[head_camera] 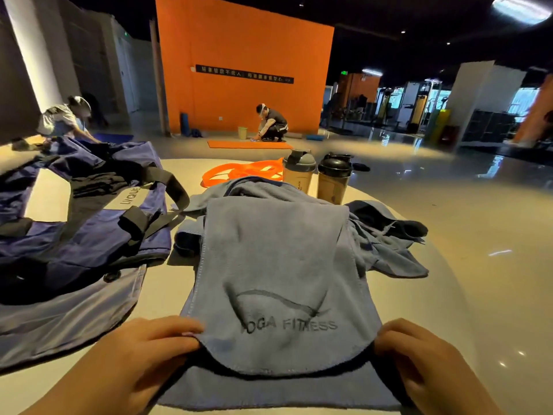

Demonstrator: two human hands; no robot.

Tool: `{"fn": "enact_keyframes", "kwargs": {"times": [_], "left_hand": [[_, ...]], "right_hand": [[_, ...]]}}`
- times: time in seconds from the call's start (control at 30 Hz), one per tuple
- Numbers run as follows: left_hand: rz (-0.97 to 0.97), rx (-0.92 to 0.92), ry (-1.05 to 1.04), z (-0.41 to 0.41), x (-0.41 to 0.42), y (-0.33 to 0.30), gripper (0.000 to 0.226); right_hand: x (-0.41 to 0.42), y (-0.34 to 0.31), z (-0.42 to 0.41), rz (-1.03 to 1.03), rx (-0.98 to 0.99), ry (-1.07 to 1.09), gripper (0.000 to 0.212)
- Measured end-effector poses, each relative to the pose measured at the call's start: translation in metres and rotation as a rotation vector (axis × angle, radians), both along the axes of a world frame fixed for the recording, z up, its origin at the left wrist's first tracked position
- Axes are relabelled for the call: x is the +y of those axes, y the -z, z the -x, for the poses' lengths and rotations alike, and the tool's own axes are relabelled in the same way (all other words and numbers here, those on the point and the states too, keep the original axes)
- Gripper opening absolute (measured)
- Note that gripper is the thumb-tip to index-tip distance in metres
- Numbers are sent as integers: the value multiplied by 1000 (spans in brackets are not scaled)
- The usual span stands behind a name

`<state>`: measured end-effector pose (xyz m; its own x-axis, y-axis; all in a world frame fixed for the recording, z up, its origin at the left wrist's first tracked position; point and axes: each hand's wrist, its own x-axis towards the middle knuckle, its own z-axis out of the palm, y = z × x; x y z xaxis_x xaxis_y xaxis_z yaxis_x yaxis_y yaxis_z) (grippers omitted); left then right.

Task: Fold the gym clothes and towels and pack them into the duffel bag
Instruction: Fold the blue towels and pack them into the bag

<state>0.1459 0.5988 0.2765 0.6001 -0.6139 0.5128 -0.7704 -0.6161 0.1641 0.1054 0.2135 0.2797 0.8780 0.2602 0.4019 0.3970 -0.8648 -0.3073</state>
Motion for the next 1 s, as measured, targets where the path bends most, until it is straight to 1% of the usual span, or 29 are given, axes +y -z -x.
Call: {"fn": "enact_keyframes", "kwargs": {"times": [0.03,0.07,0.13,0.17,0.2,0.27,0.3,0.37,0.43,0.47,0.6,0.7,0.73,0.8,0.83,0.93,1.0], "left_hand": [[15,11,-2,0,0,-1,30],[79,27,-1,2,1,-3,30],[281,86,-15,8,3,-11,26],[352,103,-24,11,4,-14,25],[364,126,-28,13,5,-16,26],[258,163,4,18,8,-16,28],[185,191,27,19,9,-14,29],[107,257,48,20,10,-10,30],[65,284,52,21,9,-9,29],[54,275,54,21,7,-9,28],[71,238,57,20,6,-7,35],[150,240,28,19,4,-7,41],[178,252,23,19,3,-8,42],[180,275,26,18,4,-8,42],[163,277,30,18,5,-7,44],[161,274,19,18,6,-5,47],[184,260,19,17,5,-5,47]], "right_hand": [[2,-2,1,-55,-2,-8,33],[3,-6,2,-118,-29,-12,30],[2,-20,9,-219,-114,3,18],[2,-25,15,-250,-116,-3,9],[1,-30,19,-273,-69,-19,14],[-1,-32,25,-236,111,-47,47],[-1,-29,26,-187,207,-45,55],[-3,-22,28,-149,372,-44,64],[-4,-20,28,-179,452,-42,68],[-5,-19,28,-182,461,-44,70],[-2,-15,25,-116,347,-19,65],[-1,-20,19,-174,281,35,60],[-1,-21,17,-203,283,57,50],[0,-19,14,-242,310,83,23],[-1,-16,14,-250,334,84,20],[-11,-13,17,-316,436,35,33],[-17,-17,21,-468,516,-38,36]]}}
